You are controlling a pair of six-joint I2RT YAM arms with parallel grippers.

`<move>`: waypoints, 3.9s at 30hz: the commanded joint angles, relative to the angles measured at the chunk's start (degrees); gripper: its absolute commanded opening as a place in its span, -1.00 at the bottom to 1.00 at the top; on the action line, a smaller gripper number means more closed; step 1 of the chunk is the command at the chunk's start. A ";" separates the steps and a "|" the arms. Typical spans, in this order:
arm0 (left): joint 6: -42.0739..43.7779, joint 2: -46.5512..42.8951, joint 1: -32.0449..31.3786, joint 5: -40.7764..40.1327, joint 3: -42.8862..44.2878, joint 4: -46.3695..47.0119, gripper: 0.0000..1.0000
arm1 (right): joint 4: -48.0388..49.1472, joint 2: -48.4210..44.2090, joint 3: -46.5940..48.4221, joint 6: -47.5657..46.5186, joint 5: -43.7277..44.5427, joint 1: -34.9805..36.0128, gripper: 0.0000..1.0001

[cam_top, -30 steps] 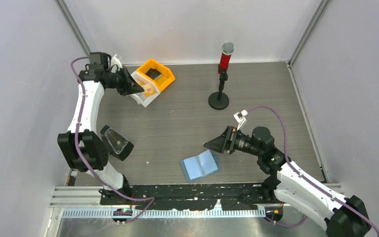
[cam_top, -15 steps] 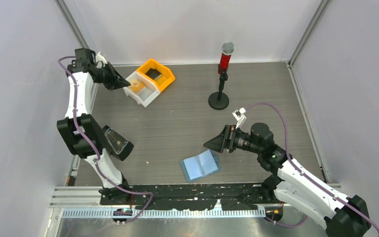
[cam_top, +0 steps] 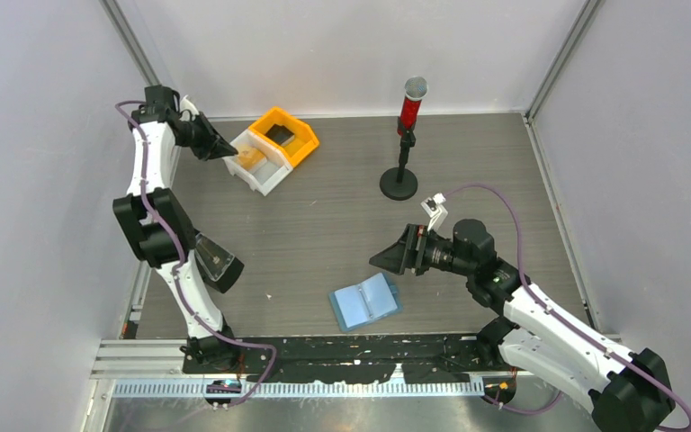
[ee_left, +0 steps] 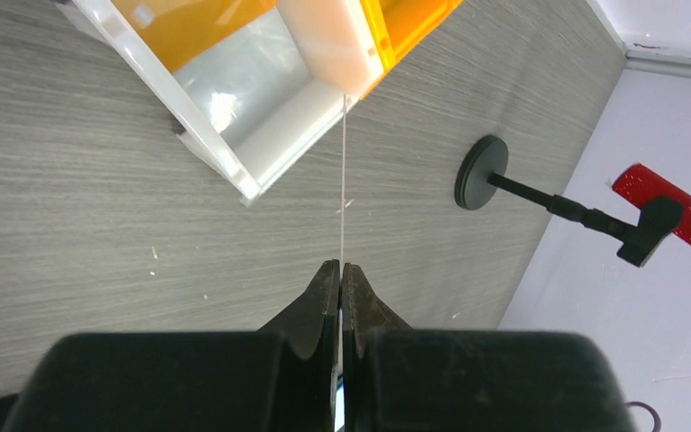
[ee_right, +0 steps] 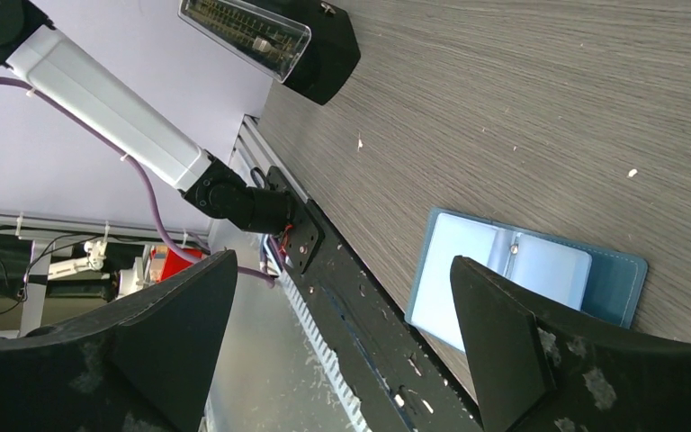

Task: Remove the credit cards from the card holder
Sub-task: Place the credit card in the storage box, then reset both arms

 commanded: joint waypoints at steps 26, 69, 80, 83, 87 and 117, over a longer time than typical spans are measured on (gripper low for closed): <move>-4.96 20.71 0.15 -0.05 17.76 5.48 -0.89 | -0.68 9.98 9.92 -4.81 1.31 0.17 0.94; -2.32 3.25 -4.02 -5.13 9.15 2.36 -0.37 | -9.93 15.01 12.90 -7.47 3.95 0.08 0.80; 3.08 -18.92 -15.61 -1.45 -12.39 -0.32 -0.26 | -17.48 15.98 16.03 -8.77 15.76 10.98 0.75; 3.70 -26.51 -17.53 0.51 -19.80 1.05 -0.21 | -16.66 17.83 15.87 -6.29 18.92 16.64 0.76; 5.91 -35.79 -17.62 1.32 -28.94 0.40 -0.10 | -15.41 20.99 16.79 -4.42 23.50 23.46 0.79; 4.85 -63.15 -17.61 -6.53 -58.02 5.72 0.98 | -23.50 47.46 27.28 -8.07 41.50 34.08 0.77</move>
